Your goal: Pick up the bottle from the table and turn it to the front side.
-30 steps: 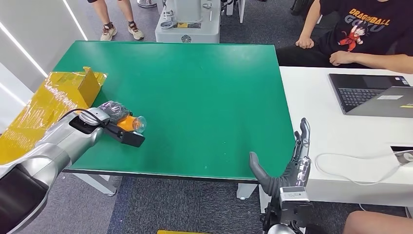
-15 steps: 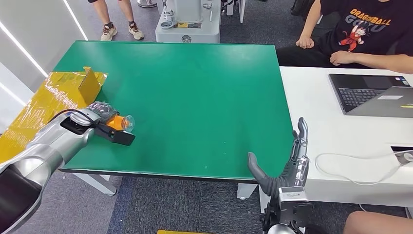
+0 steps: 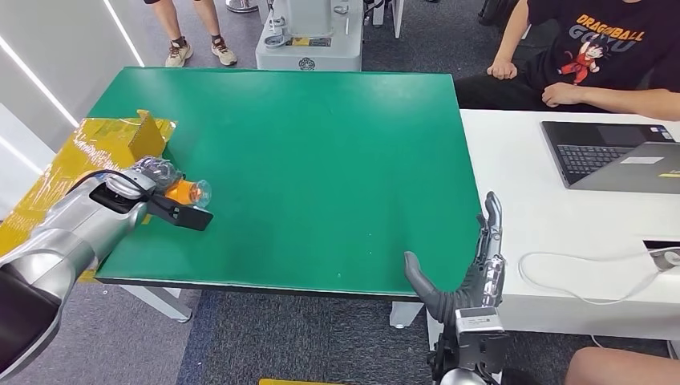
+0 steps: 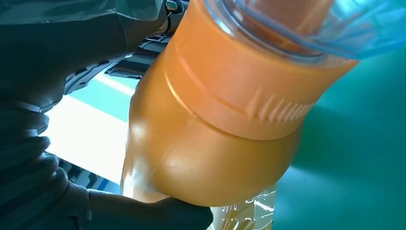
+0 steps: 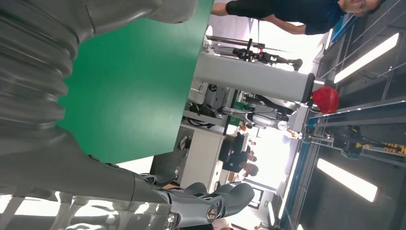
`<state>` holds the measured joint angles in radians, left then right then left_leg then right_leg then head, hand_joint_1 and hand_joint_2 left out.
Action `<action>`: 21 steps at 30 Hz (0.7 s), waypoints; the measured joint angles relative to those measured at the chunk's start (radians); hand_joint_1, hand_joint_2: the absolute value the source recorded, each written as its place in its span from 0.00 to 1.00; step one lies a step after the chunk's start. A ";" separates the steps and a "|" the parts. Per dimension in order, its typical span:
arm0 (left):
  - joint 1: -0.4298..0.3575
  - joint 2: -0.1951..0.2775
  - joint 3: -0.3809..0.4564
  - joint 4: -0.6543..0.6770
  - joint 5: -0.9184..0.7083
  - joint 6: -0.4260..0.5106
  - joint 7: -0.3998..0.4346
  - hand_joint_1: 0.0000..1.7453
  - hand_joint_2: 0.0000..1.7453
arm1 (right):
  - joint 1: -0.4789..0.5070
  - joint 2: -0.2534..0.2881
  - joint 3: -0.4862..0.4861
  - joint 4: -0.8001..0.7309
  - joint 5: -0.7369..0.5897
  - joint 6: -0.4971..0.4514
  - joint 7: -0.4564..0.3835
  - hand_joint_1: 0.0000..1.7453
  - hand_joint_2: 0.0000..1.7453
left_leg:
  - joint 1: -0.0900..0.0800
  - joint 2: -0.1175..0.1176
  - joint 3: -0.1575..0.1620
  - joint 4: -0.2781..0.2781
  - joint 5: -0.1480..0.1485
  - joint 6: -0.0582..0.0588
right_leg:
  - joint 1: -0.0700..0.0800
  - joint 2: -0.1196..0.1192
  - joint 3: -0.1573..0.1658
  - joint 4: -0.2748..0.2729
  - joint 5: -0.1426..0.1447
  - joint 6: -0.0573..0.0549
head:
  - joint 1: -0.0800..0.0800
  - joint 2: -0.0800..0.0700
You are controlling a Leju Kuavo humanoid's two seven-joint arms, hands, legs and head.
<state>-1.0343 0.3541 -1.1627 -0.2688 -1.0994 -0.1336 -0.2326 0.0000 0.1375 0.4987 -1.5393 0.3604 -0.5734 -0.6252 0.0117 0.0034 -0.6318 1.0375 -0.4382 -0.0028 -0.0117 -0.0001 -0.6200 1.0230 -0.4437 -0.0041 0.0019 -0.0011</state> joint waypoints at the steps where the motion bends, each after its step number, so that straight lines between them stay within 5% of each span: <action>1: 0.000 0.001 0.000 0.001 -0.001 0.001 0.000 1.00 1.00 | 0.000 0.000 0.000 0.000 0.001 0.002 0.000 0.00 1.00 | 0.000 0.000 0.000 0.000 0.000 0.000 | 0.000 0.000 0.000 0.000 0.000 0.000 | 0.000 0.000; 21: 0.005 0.035 0.000 0.019 -0.001 -0.029 0.051 1.00 1.00 | 0.000 0.002 0.000 0.000 0.012 0.002 0.000 0.00 1.00 | 0.000 0.000 0.000 0.000 0.000 0.000 | 0.000 0.000 0.000 0.000 0.000 0.000 | 0.000 0.000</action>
<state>-1.0288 0.3892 -1.1624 -0.2497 -1.1004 -0.1625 -0.1815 -0.0004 0.1396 0.4986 -1.5393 0.3722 -0.5713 -0.6256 0.0117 0.0032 -0.6319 1.0375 -0.4382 -0.0028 -0.0117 -0.0003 -0.6200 1.0229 -0.4438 -0.0042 0.0017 -0.0011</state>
